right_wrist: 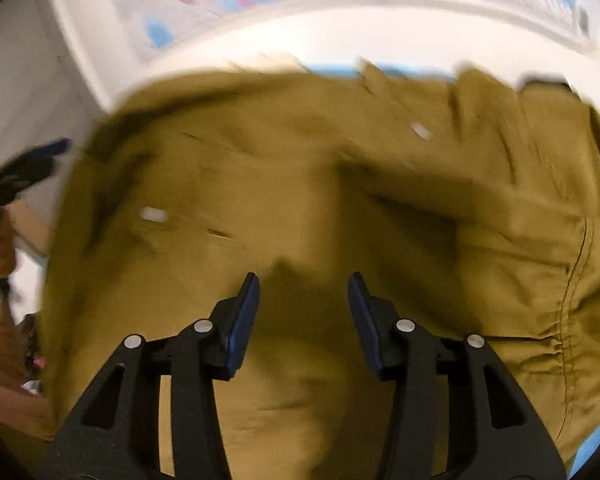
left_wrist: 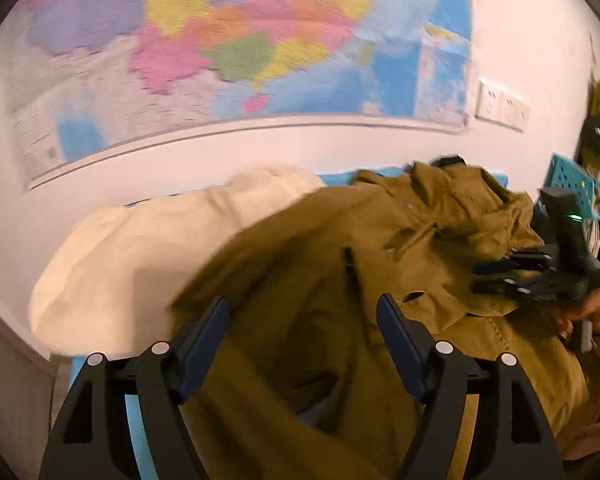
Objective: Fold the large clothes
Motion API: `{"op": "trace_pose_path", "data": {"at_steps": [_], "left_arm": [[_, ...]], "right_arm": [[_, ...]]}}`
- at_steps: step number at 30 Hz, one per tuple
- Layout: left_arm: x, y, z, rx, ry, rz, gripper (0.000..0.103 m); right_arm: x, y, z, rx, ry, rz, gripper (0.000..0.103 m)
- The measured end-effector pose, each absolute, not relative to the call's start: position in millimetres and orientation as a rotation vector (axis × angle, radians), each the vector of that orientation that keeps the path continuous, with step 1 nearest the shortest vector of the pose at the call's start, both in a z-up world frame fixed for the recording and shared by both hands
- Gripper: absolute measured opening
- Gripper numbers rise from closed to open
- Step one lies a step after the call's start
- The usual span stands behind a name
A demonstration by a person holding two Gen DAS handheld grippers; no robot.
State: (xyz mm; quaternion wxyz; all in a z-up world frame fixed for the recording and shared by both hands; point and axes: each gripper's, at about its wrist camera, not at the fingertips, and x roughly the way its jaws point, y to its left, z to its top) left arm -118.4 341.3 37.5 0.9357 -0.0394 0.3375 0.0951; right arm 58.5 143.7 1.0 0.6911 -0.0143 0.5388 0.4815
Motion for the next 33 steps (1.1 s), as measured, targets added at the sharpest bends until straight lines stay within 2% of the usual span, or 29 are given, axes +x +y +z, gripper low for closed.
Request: {"op": "trace_pose_path", "data": {"at_steps": [3,7,12,14,15,16,20,26,31,33], "left_arm": [[-136,362,44,-0.144,0.658,0.235,0.074],[-145,371,49,-0.191,0.632,0.253,0.074],[-151,374,48,-0.212,0.631,0.265,0.075],[-156,377,49,-0.230,0.632,0.267,0.075],[-159,378,50,-0.237,0.629,0.265,0.075],[-162,379,52,-0.242,0.620,0.260,0.075],[-179,382,67,-0.254,0.565,0.237,0.075],[-184,379,90,-0.277,0.477,0.188,0.080],[-141,355,76,-0.236,0.564,0.153,0.080],[-122,346,66,-0.224,0.607,0.135,0.080]], "right_arm": [[13,175,32,0.012,1.166,1.334,0.054],[-35,236,31,0.039,1.232,1.545,0.066],[-70,311,1,-0.015,1.335,1.592,0.069],[-76,322,-8,-0.062,1.364,1.582,0.052],[-74,323,-6,-0.049,1.375,1.600,0.022],[-70,318,3,-0.023,1.350,1.619,0.008],[-31,274,67,0.046,1.206,1.637,0.005],[48,169,163,-0.133,0.998,1.422,0.005],[105,102,175,-0.322,0.999,1.103,0.005],[129,81,145,-0.355,1.066,0.996,0.006]]}}
